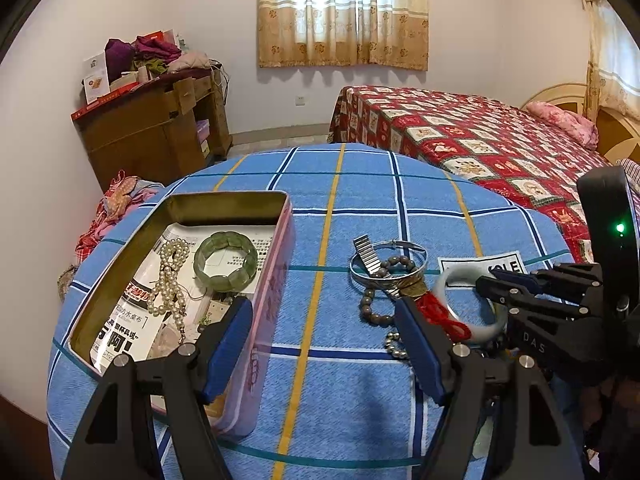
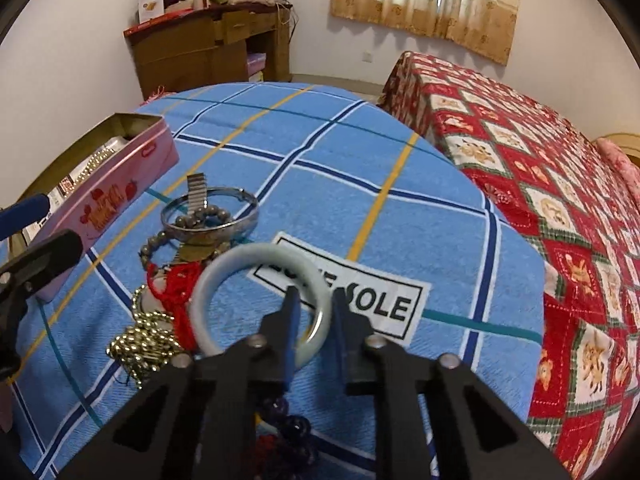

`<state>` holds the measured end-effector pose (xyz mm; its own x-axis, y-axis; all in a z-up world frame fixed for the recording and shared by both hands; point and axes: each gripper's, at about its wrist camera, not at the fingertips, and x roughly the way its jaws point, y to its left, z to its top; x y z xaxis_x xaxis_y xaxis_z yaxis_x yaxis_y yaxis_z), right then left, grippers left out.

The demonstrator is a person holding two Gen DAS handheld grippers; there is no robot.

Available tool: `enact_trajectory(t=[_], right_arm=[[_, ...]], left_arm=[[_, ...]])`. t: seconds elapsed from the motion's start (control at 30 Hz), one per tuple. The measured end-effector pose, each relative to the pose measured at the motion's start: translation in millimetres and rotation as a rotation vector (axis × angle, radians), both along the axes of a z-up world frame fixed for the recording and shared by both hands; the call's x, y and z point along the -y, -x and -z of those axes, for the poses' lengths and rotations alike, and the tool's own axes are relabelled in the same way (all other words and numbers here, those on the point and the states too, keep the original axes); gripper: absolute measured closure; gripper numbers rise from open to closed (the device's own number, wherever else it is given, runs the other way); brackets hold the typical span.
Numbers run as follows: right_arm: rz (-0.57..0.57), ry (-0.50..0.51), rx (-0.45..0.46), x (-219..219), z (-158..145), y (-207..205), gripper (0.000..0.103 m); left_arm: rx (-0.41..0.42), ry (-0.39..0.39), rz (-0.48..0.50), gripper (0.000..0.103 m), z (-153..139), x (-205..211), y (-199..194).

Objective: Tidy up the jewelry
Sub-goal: 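Grasp the white bangle with the right tool, then grasp the gold bead chain with the left tool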

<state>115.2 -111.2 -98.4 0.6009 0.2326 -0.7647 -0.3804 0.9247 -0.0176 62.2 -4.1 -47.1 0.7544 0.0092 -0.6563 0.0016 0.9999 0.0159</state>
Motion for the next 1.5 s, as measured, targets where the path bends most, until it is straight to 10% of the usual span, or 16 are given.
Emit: enact_trajectory(t=[0.83,1.3,1.5], right_arm=[[0.086,-0.133,0.096,38.0,-35.9,40.6,0.089],[0.072,-0.124,0.097,34.3,-30.8,53.6,0.089],[0.059,-0.123,0.106,29.6,-32.7,58.0,0.089]], left_arm=[[-0.057,0.035,0.109,0.03,13.6,33.7,27.7],[-0.206,0.224,0.221,0.085,37.6,35.3,3.6],[-0.12,0.199,0.229,0.094,20.7,32.7,18.9]])
